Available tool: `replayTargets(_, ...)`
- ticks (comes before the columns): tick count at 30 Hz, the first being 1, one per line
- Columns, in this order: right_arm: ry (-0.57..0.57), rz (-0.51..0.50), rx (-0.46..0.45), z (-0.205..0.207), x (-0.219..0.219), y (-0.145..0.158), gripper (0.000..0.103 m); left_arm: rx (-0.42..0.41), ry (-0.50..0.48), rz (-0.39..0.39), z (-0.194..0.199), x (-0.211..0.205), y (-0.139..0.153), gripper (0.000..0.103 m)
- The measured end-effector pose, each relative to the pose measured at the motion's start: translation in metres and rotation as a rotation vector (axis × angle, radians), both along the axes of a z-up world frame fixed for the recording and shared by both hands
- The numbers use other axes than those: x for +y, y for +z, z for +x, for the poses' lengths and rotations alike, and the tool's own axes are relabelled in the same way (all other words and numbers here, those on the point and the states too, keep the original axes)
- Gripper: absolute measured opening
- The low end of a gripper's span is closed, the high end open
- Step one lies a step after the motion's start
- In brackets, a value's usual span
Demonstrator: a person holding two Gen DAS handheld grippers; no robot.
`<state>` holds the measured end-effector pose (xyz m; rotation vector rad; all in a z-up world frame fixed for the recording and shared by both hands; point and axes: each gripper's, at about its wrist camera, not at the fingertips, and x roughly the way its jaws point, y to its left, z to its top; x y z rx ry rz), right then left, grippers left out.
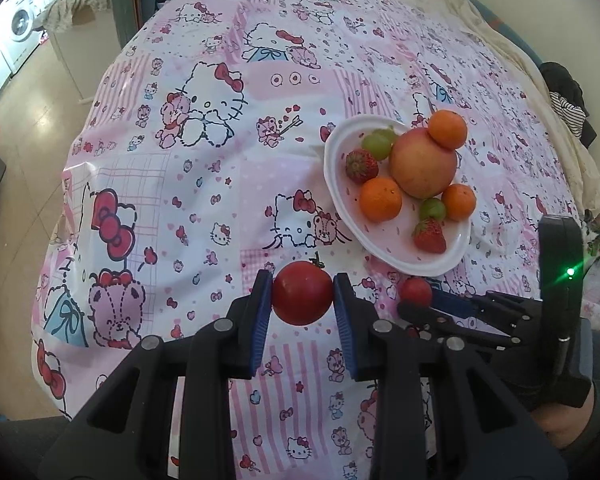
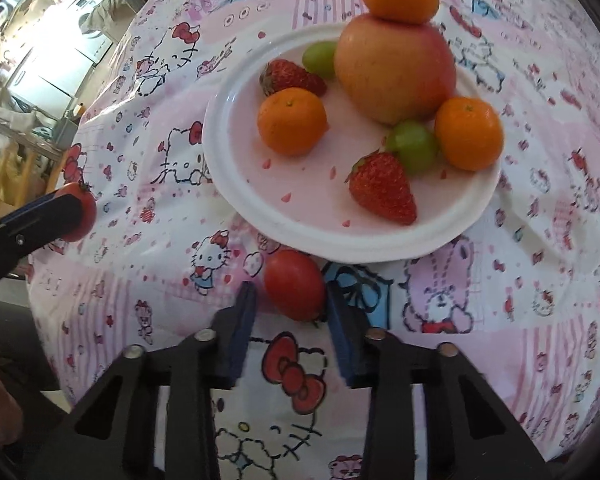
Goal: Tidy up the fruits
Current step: 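Carry both tomatoes over the plate with both grippers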
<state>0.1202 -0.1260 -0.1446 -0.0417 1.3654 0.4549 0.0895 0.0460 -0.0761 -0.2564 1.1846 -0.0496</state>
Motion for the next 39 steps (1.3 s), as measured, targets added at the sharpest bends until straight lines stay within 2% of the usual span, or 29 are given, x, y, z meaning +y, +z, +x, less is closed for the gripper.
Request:
replayTargets(6,-0.003,0.048,-0.014,-0.004,-0.01,0.008,0.031,-0.009,-0.02,0.022,0.001,-0.008,-0.001,0.027)
replayTargets(13,-0.045,0.194,-0.037,-0.012,-0.034,0.031,0.031,-0.018,-0.05,0.052,0.004,-0.023,-0.003,0.027)
replayTargets(20,-0.17,0.26,-0.083,-0.013,-0.082,0.051,0.031,-0.049,-0.074,0.069,0.01,-0.039,0.003,0.027)
replayTargets(27,-0.274,0.352,-0.147,-0.011,-0.124,0.077,0.031,-0.087,-0.147,0.071,0.017,-0.071,0.009,0.027)
replayTargets(34,-0.263,0.378,-0.199,0.0,-0.13,0.097,0.031,-0.103,-0.183,0.078,0.037,-0.092,0.008,0.027)
replayTargets(39,-0.252,0.39,-0.183,0.028,-0.127,0.1,0.031,-0.082,-0.187,0.099,0.053,-0.102,-0.003,0.027)
